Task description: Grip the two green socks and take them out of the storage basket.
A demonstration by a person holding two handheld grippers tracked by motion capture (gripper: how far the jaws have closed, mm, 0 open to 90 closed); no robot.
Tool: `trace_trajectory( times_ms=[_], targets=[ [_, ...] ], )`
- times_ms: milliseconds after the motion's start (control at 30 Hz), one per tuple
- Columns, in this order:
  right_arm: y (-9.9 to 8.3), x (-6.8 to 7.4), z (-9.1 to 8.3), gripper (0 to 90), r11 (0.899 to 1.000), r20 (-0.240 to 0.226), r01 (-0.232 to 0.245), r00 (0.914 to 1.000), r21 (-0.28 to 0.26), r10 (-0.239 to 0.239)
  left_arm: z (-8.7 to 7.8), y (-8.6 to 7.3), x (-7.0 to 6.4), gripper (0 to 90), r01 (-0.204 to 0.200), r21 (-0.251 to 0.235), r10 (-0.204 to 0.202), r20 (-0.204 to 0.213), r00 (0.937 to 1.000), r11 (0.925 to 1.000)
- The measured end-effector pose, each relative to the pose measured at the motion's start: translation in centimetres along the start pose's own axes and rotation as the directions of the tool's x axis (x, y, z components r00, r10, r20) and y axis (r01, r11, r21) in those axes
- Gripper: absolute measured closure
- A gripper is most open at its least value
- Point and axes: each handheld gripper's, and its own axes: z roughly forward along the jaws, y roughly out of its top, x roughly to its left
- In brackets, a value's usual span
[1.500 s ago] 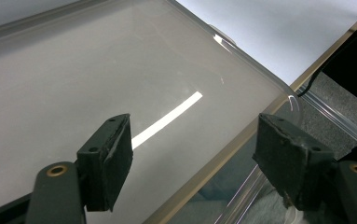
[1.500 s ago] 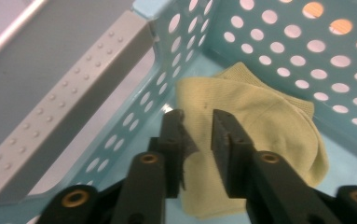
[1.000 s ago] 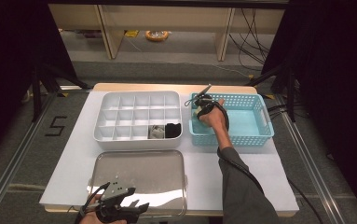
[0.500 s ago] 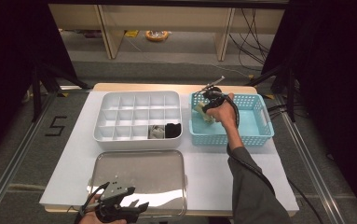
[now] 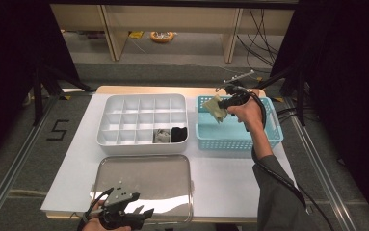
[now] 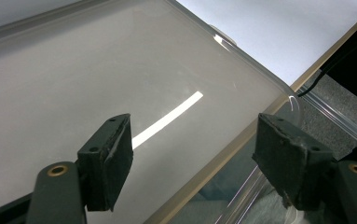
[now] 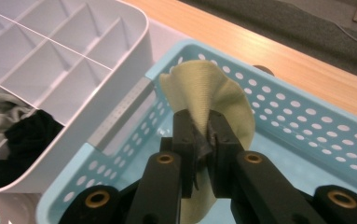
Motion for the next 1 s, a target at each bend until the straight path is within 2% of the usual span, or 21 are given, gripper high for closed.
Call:
trace_trajectory(
  times_ms=[167, 200, 300, 333, 367, 400, 433, 533, 567, 600, 633, 667, 700, 733, 767, 800, 1000],
  targets=[
    [-0.2, 0.4, -2.1, 84.1, 1.000, -0.028, -0.019, 0.9995, -0.016, 0.018, 0.1, 0.0, 0.0, 27.3, 0.002, -0.008, -0.002, -0.001, 1.0000, 1.0000],
    [-0.2, 0.3, -2.3, 84.1, 0.999, -0.027, -0.010, 0.9996, -0.037, 0.009, 0.1, 0.0, 0.0, 27.3, 0.008, -0.009, -0.008, -0.001, 1.0000, 0.9999],
    [-0.4, 0.5, -3.7, 84.1, 0.999, -0.053, -0.012, 0.9986, -0.047, 0.009, 0.2, -0.1, 0.0, 27.3, 0.010, -0.014, -0.010, -0.004, 0.9999, 0.9999],
    [-0.5, 0.4, -4.0, 84.1, 0.997, -0.059, 0.015, 0.9981, -0.071, -0.019, 0.3, -0.1, -0.1, 27.3, 0.025, -0.029, -0.025, -0.003, 0.9997, 0.9993],
    [-0.6, 0.3, -4.4, 84.1, 0.996, -0.062, 0.043, 0.9969, -0.082, -0.049, 0.2, -0.1, 0.0, 27.3, 0.024, -0.016, -0.024, 0.003, 0.9997, 0.9996],
    [-0.9, 0.7, -5.0, 84.1, 0.995, -0.067, 0.008, 0.9977, -0.097, -0.014, 0.2, -0.1, 0.0, 27.3, 0.027, -0.018, -0.027, 0.002, 0.9996, 0.9995],
    [-0.9, 0.6, -5.4, 84.1, 0.996, -0.071, 0.022, 0.9971, -0.088, -0.028, 0.2, -0.1, 0.0, 27.3, 0.028, -0.019, -0.028, 0.002, 0.9996, 0.9994],
    [-1.5, 0.9, -6.9, 84.1, 0.995, -0.087, 0.021, 0.9957, -0.092, -0.029, 0.3, -0.1, 0.0, 27.3, 0.032, -0.018, -0.032, 0.002, 0.9995, 0.9993],
    [-1.8, 1.0, -7.4, 84.1, 0.994, -0.092, 0.023, 0.9952, -0.107, -0.033, 0.2, -0.1, -0.1, 27.2, 0.036, -0.017, -0.036, -0.001, 0.9993, 0.9992],
    [-2.0, 1.1, -7.8, 84.1, 0.996, -0.099, 0.023, 0.9946, -0.090, -0.032, 0.2, -0.1, 0.0, 27.3, 0.036, -0.018, -0.036, 0.001, 0.9994, 0.9992],
    [-2.3, 1.2, -8.2, 84.1, 0.995, -0.105, 0.029, 0.9937, -0.094, -0.039, 0.2, -0.1, 0.0, 27.2, 0.022, -0.007, -0.022, -0.012, 0.9997, 0.9997],
    [-2.7, 1.3, -8.5, 84.1, 0.993, -0.116, 0.033, 0.9922, -0.112, -0.046, 0.2, -0.1, 0.0, 27.2, 0.036, -0.021, -0.036, -0.002, 0.9993, 0.9991],
    [-3.1, 1.5, -9.0, 84.1, 0.995, -0.124, 0.019, 0.9918, -0.100, -0.032, 0.1, -0.1, 0.1, 27.2, 0.019, -0.005, -0.019, 0.001, 0.9998, 0.9998],
    [-3.5, 1.6, -9.2, 84.1, 0.992, -0.130, 0.018, 0.9910, -0.123, -0.034, 0.1, -0.1, 0.0, 27.2, 0.022, -0.008, -0.022, -0.003, 0.9997, 0.9997],
    [-3.9, 1.6, -9.4, 84.1, 0.989, -0.132, 0.040, 0.9894, -0.145, -0.060, 0.2, -0.1, -0.1, 27.2, 0.028, -0.018, -0.029, -0.009, 0.9996, 0.9994],
    [-4.3, 1.7, -9.9, 84.1, 0.990, -0.135, 0.052, 0.9883, -0.131, -0.070, 0.1, 0.0, 0.1, 27.2, 0.015, 0.000, -0.015, -0.009, 0.9998, 0.9999],
    [-7.1, 2.2, -10.9, 84.1, 0.990, -0.174, 0.061, 0.9813, -0.123, -0.082, 0.1, 0.0, 0.0, 27.2, 0.010, -0.009, -0.010, -0.002, 0.9999, 0.9999]
  ],
)
